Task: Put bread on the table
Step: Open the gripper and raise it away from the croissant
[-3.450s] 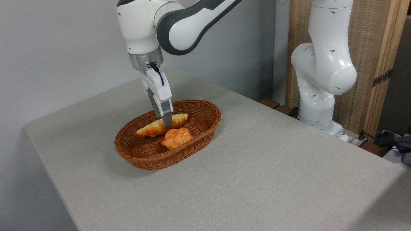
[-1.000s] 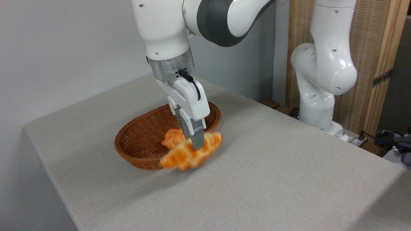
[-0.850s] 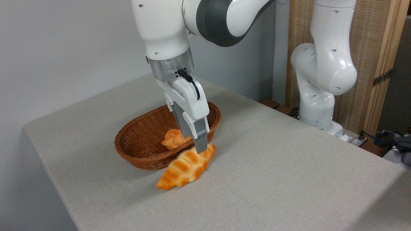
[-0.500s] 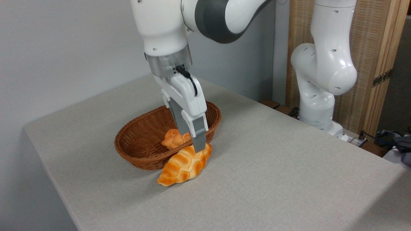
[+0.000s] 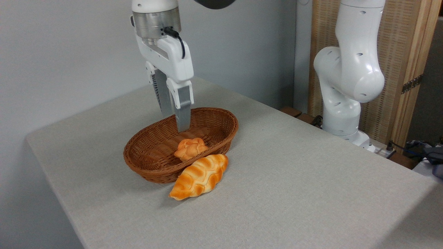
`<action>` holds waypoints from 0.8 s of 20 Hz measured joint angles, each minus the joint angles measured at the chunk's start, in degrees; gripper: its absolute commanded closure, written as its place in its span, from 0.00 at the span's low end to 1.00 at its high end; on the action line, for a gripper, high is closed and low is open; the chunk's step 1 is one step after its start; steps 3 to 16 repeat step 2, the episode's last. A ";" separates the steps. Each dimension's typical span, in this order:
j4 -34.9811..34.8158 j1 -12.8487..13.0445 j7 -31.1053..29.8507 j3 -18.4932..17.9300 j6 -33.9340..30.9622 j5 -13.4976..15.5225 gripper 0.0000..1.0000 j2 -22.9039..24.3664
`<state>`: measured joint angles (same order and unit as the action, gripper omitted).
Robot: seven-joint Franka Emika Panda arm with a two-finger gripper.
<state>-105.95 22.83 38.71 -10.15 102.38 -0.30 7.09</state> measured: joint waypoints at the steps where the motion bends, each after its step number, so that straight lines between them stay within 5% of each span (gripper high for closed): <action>1: 0.00 0.03 -1.13 0.85 0.00 0.00 0.00 -0.10; 16: 0.00 0.05 -1.69 1.34 0.00 0.00 0.00 -0.19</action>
